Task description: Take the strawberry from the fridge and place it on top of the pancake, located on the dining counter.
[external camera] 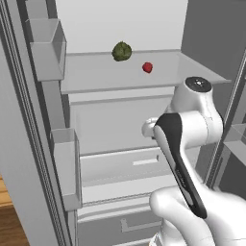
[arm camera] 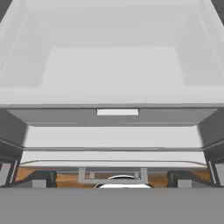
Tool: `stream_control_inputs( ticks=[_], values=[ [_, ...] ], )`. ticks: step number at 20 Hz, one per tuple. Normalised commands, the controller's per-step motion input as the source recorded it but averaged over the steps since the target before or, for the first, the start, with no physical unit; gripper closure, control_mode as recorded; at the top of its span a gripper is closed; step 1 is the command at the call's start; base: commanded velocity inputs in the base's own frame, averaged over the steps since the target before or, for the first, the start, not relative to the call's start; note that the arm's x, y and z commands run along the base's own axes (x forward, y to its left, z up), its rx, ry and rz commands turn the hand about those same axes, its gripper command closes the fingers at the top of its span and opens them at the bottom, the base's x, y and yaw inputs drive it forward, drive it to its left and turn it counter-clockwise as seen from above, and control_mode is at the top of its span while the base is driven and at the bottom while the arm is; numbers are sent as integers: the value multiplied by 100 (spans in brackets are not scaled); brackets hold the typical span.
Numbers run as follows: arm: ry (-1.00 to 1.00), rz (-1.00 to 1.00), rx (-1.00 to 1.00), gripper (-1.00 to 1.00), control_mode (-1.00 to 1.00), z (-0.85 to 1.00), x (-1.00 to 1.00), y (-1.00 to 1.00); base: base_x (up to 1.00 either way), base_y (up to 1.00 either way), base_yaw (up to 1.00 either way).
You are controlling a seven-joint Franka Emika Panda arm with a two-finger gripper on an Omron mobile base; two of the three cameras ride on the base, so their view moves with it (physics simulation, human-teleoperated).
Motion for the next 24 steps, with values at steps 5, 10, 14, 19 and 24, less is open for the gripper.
stream_control_inputs(
  ticks=[5, 10, 14, 19, 24],
  values=[
    [-19, 2, -5, -100, -100, 96, 4, 2, 0, 0, 0],
    [-2, 1, 0, -100, -100, 88, 29, -11, 0, 0, 0],
    [-24, 7, 1, -100, -100, 53, 61, -2, 0, 0, 0],
    [-34, 0, 6, -100, -100, 32, 76, -30, 0, 0, 0],
    [-28, 1, 15, -100, -100, 43, 52, -19, 0, 0, 0]
  ],
)
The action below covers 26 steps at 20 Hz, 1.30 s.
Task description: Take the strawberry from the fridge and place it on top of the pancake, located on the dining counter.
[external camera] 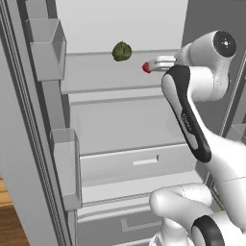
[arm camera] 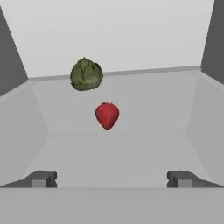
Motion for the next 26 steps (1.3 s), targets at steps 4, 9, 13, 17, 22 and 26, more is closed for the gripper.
stream_control_inputs(
  ticks=[4, 9, 13, 17, 22, 26],
  values=[
    [18, 0, 3, -100, -100, 32, 29, 3, 0, 0, 0],
    [4, 0, 0, -100, -100, -2, 41, 4, 0, 0, 0],
    [3, 0, 0, -100, -100, -14, 41, 1, 0, 0, 0],
    [5, 0, -9, -100, -100, -3, 57, 7, 0, 0, 0],
    [2, 1, -8, -100, -100, -17, 52, 8, 0, 0, 0],
    [6, 1, -10, -100, -100, -44, 52, 6, 0, 0, 0]
  ],
)
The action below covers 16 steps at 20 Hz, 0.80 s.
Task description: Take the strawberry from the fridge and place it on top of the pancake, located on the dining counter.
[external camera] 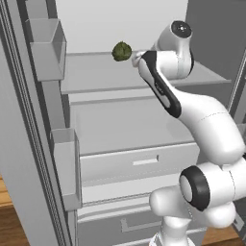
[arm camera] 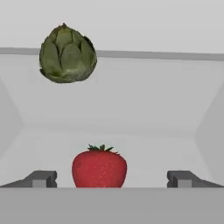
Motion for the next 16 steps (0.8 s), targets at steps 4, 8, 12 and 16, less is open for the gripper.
stream_control_inputs(
  ticks=[4, 8, 12, 16],
  values=[
    [10, 5, -4, -100, -100, -20, 35, 12, 0, 0, 0],
    [9, 6, 0, -100, -100, 0, 26, 18, 0, 0, 0],
    [1, 1, 0, -100, -100, -1, 20, 2, 0, 0, 0],
    [0, 0, 0, -100, -100, -17, 1, -3, 0, 0, 0]
  ],
)
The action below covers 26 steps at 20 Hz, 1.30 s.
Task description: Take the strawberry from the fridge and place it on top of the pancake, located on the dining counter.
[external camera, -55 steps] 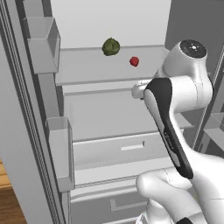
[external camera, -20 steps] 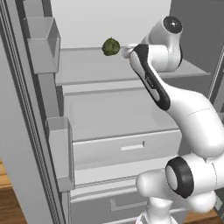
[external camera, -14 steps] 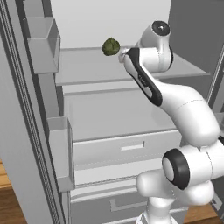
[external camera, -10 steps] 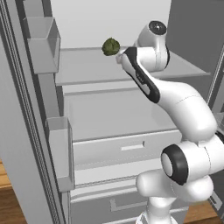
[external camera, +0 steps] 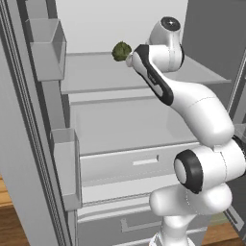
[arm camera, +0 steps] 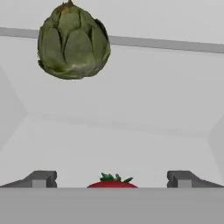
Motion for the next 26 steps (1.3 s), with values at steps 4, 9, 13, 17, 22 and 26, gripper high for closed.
stream_control_inputs(
  ticks=[4, 9, 13, 17, 22, 26],
  values=[
    [1, 0, 0, -100, -100, -16, -5, 0, 0, 0, 0],
    [0, 0, 0, -100, -100, -21, -5, 0, 0, 0, 0],
    [0, 0, 0, 100, -100, -21, -1, 0, 0, 0, 0],
    [0, 0, 0, 100, -100, -23, -4, 0, 0, 0, 0],
    [-10, 0, 3, 100, -100, -14, -34, -7, 0, 0, 0],
    [-19, -1, 15, 100, -100, 3, -100, -13, 0, 0, 0]
  ],
)
